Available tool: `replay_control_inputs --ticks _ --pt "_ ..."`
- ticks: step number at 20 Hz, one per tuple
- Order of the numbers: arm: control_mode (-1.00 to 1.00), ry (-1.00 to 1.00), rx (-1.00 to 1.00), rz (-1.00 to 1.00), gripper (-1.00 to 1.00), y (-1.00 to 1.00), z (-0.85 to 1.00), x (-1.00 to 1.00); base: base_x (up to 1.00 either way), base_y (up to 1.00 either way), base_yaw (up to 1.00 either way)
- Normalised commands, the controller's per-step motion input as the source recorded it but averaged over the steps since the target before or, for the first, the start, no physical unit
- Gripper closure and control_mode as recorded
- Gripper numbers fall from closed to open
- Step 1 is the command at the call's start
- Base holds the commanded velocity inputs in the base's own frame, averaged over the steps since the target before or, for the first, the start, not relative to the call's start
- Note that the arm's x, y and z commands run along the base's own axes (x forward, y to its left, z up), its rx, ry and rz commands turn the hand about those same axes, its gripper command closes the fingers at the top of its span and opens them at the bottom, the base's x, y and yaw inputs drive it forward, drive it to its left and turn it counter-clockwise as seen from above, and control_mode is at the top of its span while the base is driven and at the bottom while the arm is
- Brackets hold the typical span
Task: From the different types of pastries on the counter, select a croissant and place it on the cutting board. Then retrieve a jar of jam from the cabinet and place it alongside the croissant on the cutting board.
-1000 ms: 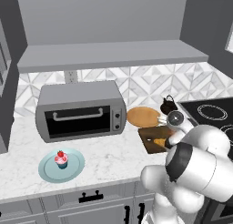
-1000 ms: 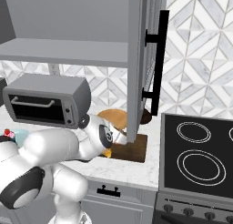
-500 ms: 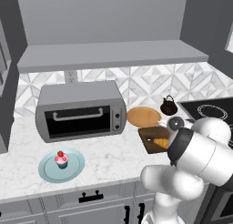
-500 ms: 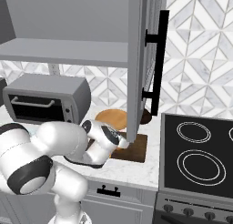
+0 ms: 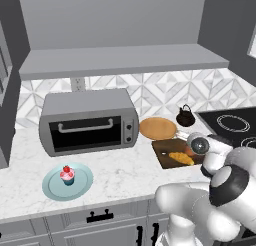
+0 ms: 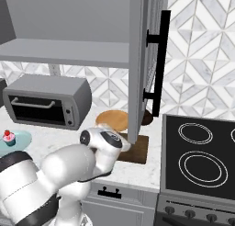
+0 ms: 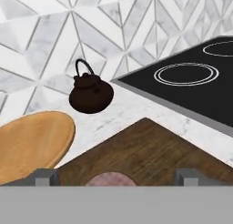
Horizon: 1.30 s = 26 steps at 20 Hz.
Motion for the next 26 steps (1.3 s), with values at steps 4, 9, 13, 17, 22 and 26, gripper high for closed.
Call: replay_control_inputs --ticks 4,9,13,17,22,26 --pt "-1.0 -0.17 0.0 0.02 -1.0 0.22 0.69 -0.3 0.0 0.0 0.0" --pt "-1.0 -0.21 -0.03 0.04 -1.0 0.41 0.73 -0.37 0.0 0.0 0.0" --pt "-1.0 -0.15 -0.06 0.13 -1.0 0.79 0.3 -0.49 0.0 0.0 0.0" --pt "-1.0 -0.12 -0.16 0.18 -1.0 0.36 0.15 -0.71 0.0 0.0 0.0" --pt "-1.0 -0.13 -0.05 0.07 -1.0 0.0 0.1 -0.49 0.0 0.0 0.0" --pt "-1.0 0.0 0.0 0.0 -1.0 0.0 0.0 0.0 0.0 0.0 0.0"
